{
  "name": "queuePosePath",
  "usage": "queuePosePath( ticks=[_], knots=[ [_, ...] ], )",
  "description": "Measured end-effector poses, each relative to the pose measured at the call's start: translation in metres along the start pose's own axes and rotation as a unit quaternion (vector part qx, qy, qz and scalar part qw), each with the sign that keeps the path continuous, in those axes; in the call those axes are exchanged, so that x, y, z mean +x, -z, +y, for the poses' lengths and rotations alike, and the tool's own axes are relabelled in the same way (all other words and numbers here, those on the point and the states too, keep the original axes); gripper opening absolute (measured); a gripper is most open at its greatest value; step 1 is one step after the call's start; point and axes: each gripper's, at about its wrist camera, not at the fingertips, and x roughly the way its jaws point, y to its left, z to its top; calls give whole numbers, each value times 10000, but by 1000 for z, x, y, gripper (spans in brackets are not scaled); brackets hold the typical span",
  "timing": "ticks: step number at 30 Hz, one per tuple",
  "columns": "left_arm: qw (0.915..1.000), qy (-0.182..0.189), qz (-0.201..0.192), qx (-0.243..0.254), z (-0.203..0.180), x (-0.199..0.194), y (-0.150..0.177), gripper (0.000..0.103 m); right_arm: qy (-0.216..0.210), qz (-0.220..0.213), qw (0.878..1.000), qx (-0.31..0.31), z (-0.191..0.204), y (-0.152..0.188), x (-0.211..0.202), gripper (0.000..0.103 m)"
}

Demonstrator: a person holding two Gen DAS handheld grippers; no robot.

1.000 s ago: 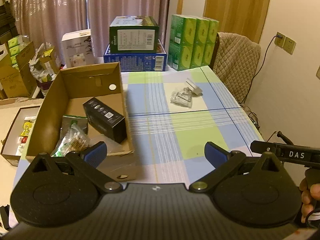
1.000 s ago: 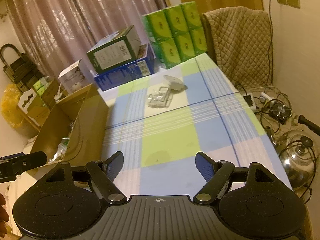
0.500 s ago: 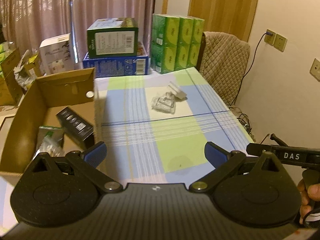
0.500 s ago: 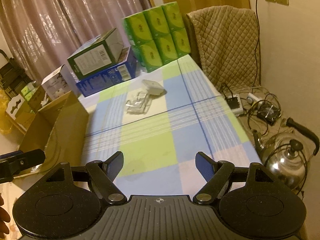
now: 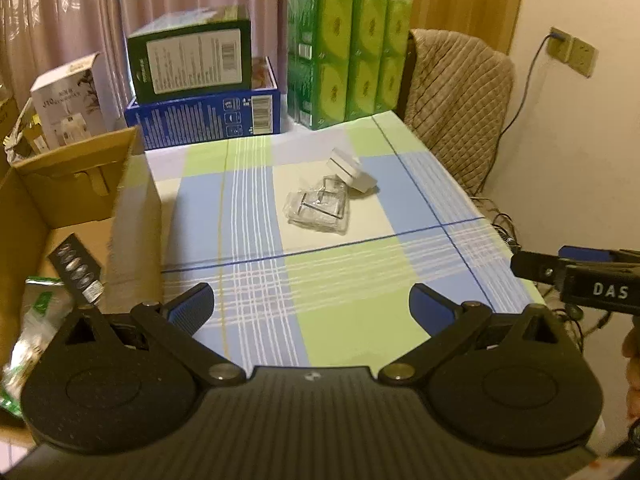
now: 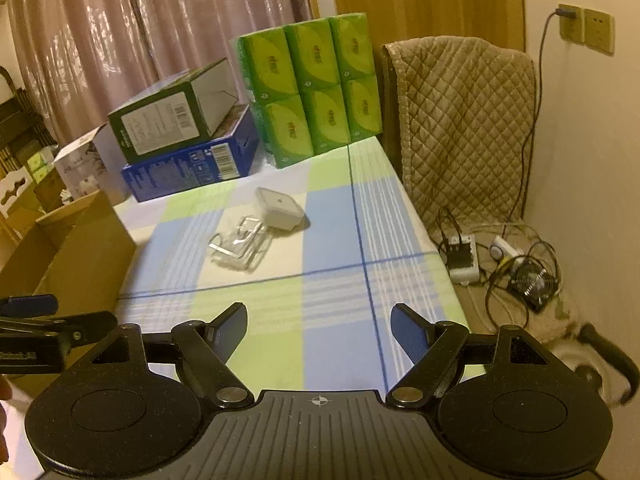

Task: Organize objects
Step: 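Lower left tool onto the bagged clear wire rack while right tool reaches the white night light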

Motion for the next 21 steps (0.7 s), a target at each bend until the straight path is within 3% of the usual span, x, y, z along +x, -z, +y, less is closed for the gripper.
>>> queuePosePath(
  ticks=[7, 13, 21],
  knots=[
    [9998, -38, 43, -177, 0, 63, -19, 102, -37, 92, 9995, -298, -8, -18, 62, 76],
    [9998, -78, 108, 175, -7, 110, -32, 102, -125, 201, 9987, -441, -15, -29, 106, 76],
    [9992, -210, 52, 341, -14, 163, -43, 89, 277, 17, 9987, -424, -28, -45, 136, 67]
  ],
)
